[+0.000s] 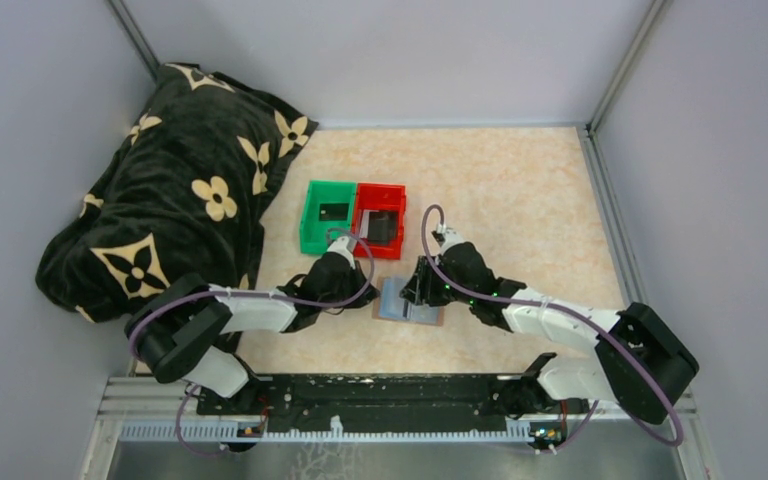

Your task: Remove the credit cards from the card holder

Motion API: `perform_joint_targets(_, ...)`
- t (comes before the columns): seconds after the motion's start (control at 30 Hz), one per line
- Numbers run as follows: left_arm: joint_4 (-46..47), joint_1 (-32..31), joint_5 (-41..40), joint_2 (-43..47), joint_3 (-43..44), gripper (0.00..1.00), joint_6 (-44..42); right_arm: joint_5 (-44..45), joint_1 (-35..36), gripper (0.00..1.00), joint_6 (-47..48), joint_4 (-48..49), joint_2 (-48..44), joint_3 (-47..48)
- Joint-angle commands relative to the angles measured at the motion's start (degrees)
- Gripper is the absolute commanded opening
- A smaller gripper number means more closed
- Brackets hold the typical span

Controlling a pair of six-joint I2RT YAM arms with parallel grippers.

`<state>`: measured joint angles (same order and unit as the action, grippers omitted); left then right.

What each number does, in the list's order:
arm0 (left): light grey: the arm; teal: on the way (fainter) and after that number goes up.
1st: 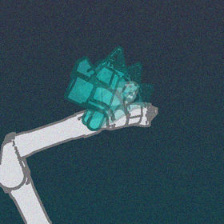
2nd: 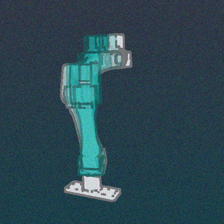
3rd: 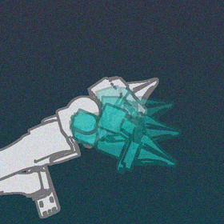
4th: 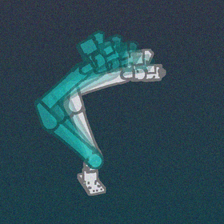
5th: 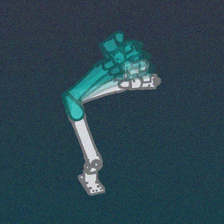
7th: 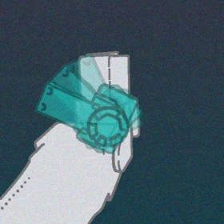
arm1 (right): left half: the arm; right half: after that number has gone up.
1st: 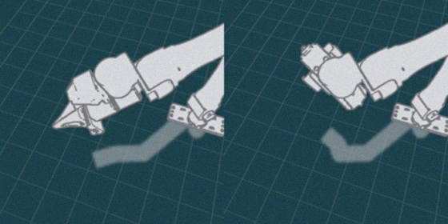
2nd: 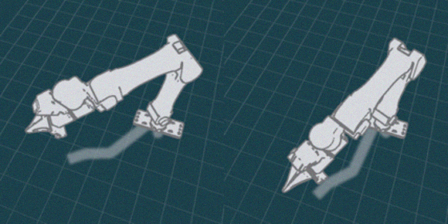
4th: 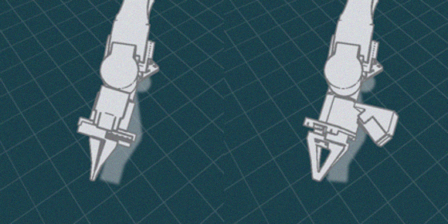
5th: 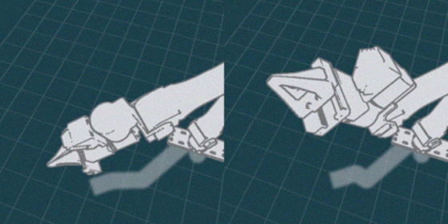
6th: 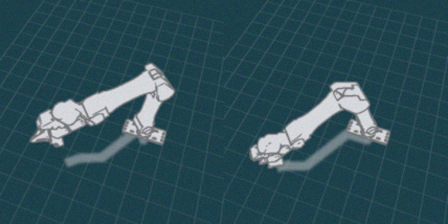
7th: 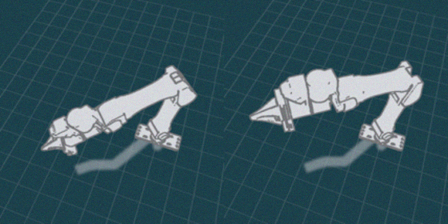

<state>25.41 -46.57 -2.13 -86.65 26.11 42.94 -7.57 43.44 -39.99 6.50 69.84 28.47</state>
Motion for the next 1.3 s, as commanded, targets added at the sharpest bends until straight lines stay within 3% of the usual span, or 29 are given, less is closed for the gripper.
perform_joint_targets(0.0, -9.18, -0.33, -0.89, 1.34, -1.64, 0.0, -1.78, 1.29, 0.15, 0.46, 1.18, 1.99, -1.34, -1.94)
perform_joint_targets(0.1, -10.6, -0.3, -1.91, 3.37, -1.45, 0.01, -1.85, 0.47, 0.15, 0.45, 0.25, 4.12, 0.21, -2.74)
perform_joint_targets(0.23, -10.98, -0.32, -3.34, 8.19, -2.42, 0.1, -2.17, -0.53, 0.2, 0.42, -0.47, 6.91, 2.66, -3.92)
perform_joint_targets(0.33, -9.0, -0.28, -0.63, 9.77, -2.4, 0.13, -2.74, -1.65, 0.15, 0.41, -0.96, 9.53, 4.28, -4.89)
perform_joint_targets(0.57, -2.59, -0.35, 8.1, 7.2, -1.23, 0.12, -0.16, -3.06, 0.15, 0.4, -1.88, 13.27, 6.71, -5.93)
perform_joint_targets(1.2, -0.78, -0.36, 8.32, -3.7, -0.64, 0.08, 0.0, -4.84, 0.09, 0.39, -3.41, 18.41, 9.58, -7.6)
perform_joint_targets(1.27, -1.01, -0.37, 7.91, -3.7, -0.64, 0.08, -0.09, -4.69, 0.04, 0.3, -3.51, 18.33, 9.17, -7.68)
